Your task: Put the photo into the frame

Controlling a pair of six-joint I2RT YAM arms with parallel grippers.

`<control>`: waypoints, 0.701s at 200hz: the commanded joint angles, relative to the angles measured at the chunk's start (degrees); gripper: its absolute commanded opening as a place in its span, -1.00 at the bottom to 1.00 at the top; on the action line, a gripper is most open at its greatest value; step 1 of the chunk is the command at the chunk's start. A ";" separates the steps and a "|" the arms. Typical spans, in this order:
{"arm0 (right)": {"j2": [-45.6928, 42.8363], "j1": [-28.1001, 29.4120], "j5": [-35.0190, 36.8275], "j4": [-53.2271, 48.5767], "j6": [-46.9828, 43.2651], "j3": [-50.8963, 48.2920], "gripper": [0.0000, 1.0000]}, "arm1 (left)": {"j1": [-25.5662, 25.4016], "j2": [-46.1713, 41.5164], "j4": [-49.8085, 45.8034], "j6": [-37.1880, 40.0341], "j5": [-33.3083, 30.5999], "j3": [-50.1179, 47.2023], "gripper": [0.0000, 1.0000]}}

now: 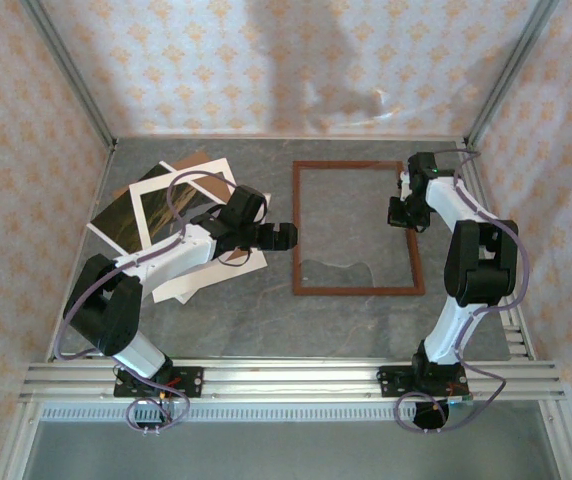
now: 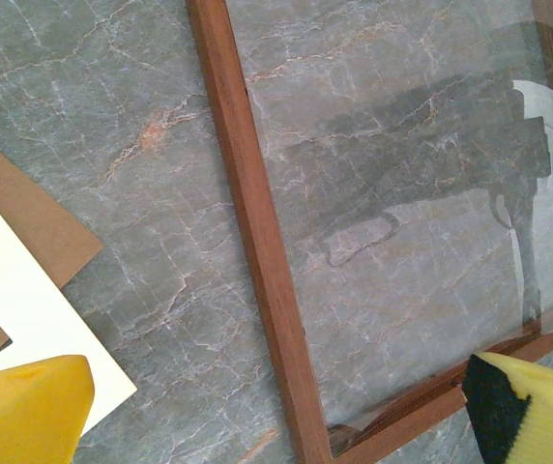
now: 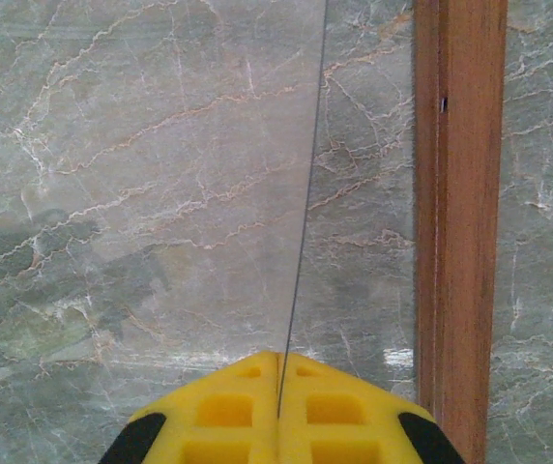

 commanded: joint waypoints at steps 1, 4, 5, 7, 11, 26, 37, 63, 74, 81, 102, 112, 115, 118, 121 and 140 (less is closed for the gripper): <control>0.99 -0.36 0.92 -1.89 -0.59 1.81 -1.00 | -0.41 -0.73 0.56 0.44 0.14 0.80 0.98; 1.04 -0.35 0.91 -1.88 -0.62 1.80 -1.00 | -0.39 -0.70 0.56 0.44 0.11 0.78 0.98; 1.06 -0.36 0.90 -1.90 -0.59 1.78 -1.00 | -0.37 -0.74 0.56 0.44 0.08 0.81 0.98; 1.07 -0.36 0.90 -1.89 -0.58 1.84 -1.00 | -0.35 -0.71 0.56 0.46 0.13 0.77 0.98; 1.15 -0.32 0.90 -1.92 -0.59 1.86 -1.00 | -0.38 -0.74 0.56 0.46 0.10 0.75 0.98; 1.34 -0.36 0.90 -1.92 -0.57 2.04 -1.00 | -0.42 -0.79 0.56 0.52 0.14 0.75 0.98; 1.48 -0.36 0.81 -1.98 -0.57 2.28 -1.00 | -0.43 -0.88 0.45 0.56 0.07 0.75 0.98; 1.59 -0.36 0.81 -1.98 -0.57 2.33 -1.00 | -0.42 -0.94 0.54 0.46 0.11 0.67 0.98; 1.52 -0.36 0.86 -1.98 -0.66 2.42 -1.00 | -0.40 -0.98 0.63 0.45 0.13 0.50 0.98; 1.62 -0.36 0.87 -1.95 -0.66 2.57 -1.00 | -0.39 -0.99 0.71 0.36 0.13 0.54 0.98; 1.89 -0.34 0.64 -2.09 -0.69 2.88 -1.00 | -0.36 -1.02 0.63 0.36 0.06 0.55 0.98; 2.00 -0.34 0.62 -2.02 -0.74 2.92 -1.00 | -0.41 -1.05 0.60 0.43 0.01 0.41 0.98; 2.00 -0.36 0.66 -2.03 -0.68 2.92 -1.00 | -0.41 -1.14 0.60 0.44 0.04 0.45 0.98; 2.11 -0.36 0.66 -2.01 -0.67 2.91 -1.00 | -0.39 -1.14 0.56 0.44 -0.02 0.47 0.98; 2.12 -0.36 0.67 -2.01 -0.66 2.98 -1.00 | -0.35 -1.18 0.56 0.44 -0.10 0.33 0.98; 2.47 -0.34 0.56 -1.96 -0.68 3.14 -1.00 | -0.43 -1.22 0.47 0.41 -0.13 0.32 0.98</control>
